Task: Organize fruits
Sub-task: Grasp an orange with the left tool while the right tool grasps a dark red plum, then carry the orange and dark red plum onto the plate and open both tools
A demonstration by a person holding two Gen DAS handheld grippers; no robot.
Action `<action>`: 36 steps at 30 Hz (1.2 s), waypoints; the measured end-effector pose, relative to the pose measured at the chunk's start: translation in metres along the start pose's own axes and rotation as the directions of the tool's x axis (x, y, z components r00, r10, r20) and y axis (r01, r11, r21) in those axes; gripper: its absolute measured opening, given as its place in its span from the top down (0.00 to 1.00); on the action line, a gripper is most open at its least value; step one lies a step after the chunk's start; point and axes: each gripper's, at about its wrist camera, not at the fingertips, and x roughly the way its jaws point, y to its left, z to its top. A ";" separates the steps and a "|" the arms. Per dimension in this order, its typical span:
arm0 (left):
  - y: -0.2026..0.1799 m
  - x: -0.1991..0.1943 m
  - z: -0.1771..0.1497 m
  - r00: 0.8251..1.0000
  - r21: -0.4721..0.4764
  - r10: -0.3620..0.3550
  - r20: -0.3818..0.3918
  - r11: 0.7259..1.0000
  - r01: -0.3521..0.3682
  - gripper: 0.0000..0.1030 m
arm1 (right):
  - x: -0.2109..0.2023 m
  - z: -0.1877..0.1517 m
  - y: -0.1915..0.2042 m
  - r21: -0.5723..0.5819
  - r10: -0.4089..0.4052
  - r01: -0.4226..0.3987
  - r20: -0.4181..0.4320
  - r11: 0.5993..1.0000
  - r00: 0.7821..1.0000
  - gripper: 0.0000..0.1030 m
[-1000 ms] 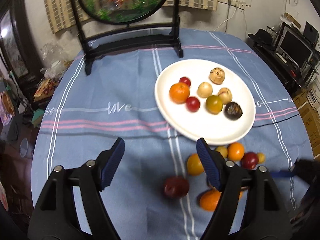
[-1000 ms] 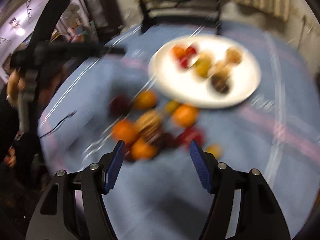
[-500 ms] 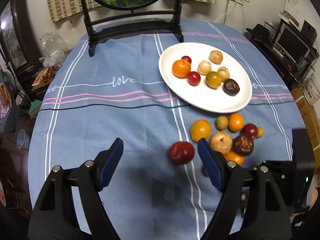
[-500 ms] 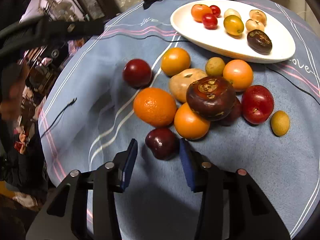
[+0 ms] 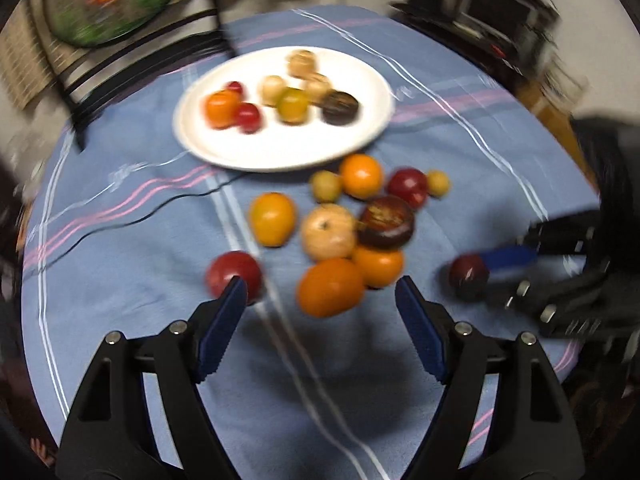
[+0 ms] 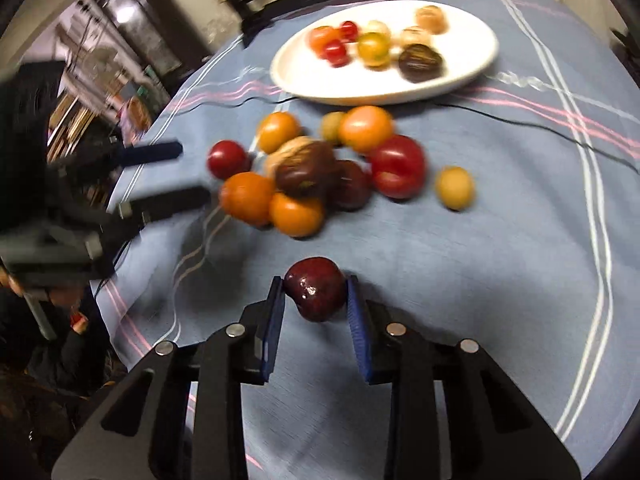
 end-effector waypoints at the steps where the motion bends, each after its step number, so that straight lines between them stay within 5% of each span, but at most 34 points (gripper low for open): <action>1: -0.003 0.004 -0.001 1.000 0.013 -0.009 -0.006 1.000 0.009 0.25 | -0.002 -0.001 -0.003 0.010 0.000 0.000 0.004 1.000 1.000 0.70; 4: -0.001 0.020 0.000 0.999 0.043 -0.031 -0.027 0.999 0.032 0.33 | -0.005 -0.006 -0.007 0.032 0.000 -0.001 0.010 0.999 1.000 0.70; 8: 0.009 0.039 0.002 0.994 0.030 -0.087 -0.066 0.996 0.090 0.57 | -0.005 -0.010 -0.008 0.047 -0.002 0.001 0.012 0.999 1.000 0.70; 15: 0.015 0.026 -0.001 0.992 0.004 -0.110 -0.057 0.994 0.110 0.59 | -0.010 -0.008 -0.013 0.044 -0.004 0.003 0.021 0.999 1.000 0.70; 26: 0.035 -0.009 -0.001 0.998 -0.198 -0.063 0.009 0.978 0.064 0.59 | -0.011 0.001 -0.002 -0.011 0.008 -0.007 0.016 1.000 1.000 0.70; 36: 0.052 -0.055 0.068 0.988 -0.219 0.003 0.154 0.975 0.031 0.59 | -0.077 0.071 0.011 -0.122 0.004 0.020 0.192 0.992 0.981 0.70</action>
